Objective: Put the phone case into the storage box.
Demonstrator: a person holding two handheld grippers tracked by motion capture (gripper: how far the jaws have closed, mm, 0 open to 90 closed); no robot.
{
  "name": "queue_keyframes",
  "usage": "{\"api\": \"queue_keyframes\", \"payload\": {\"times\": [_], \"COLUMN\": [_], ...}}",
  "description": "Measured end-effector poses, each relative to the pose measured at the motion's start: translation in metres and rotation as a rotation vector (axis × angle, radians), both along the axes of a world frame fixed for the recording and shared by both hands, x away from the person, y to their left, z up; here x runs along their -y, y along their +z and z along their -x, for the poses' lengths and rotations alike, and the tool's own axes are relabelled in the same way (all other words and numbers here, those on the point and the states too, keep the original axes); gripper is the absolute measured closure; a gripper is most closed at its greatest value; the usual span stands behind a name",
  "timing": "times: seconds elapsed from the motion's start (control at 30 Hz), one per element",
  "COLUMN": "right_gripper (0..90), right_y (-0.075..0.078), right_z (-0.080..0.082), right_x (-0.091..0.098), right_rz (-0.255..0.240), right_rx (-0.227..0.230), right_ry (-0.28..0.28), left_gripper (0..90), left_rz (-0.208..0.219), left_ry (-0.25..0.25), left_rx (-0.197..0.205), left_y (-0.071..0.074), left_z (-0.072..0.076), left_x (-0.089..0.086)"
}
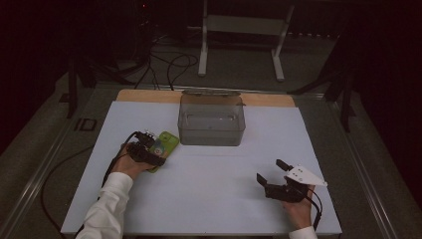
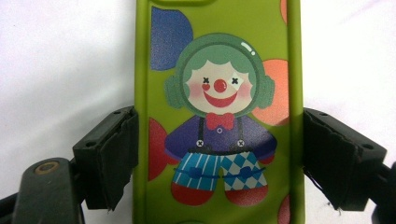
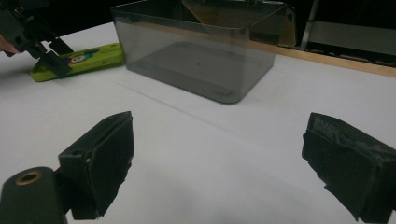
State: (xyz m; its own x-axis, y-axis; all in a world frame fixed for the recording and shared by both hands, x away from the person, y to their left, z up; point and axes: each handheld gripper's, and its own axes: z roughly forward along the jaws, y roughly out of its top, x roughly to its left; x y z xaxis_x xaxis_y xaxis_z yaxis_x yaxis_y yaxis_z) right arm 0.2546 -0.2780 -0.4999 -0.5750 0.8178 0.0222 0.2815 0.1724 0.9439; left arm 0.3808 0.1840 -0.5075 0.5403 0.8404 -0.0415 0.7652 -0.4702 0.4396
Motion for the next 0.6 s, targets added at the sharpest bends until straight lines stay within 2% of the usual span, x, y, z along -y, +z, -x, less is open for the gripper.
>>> {"api": "queue_keyframes", "payload": {"times": [0.17,0.37,0.6], "right_gripper": [9.3,9.3,9.3], "right_y": [0.0,0.0,0.0], "right_z": [0.0,0.0,0.001], "right_x": [0.0,0.0,0.0], "right_rz": [-0.002,-0.001,-0.001], "right_rx": [0.0,0.003,0.001], "right_ry": [-0.003,-0.002,0.0], "left_gripper": [16.8,16.8,16.8], "left_rz": [0.03,0.043,0.084], "left_ry": [0.024,0.042,0.094], "left_rx": [0.033,0.081,0.141], "left_y": [0.002,0.004,0.007], "left_z": [0.006,0.015,0.027], "left_x": [-0.002,-0.003,-0.009]}}
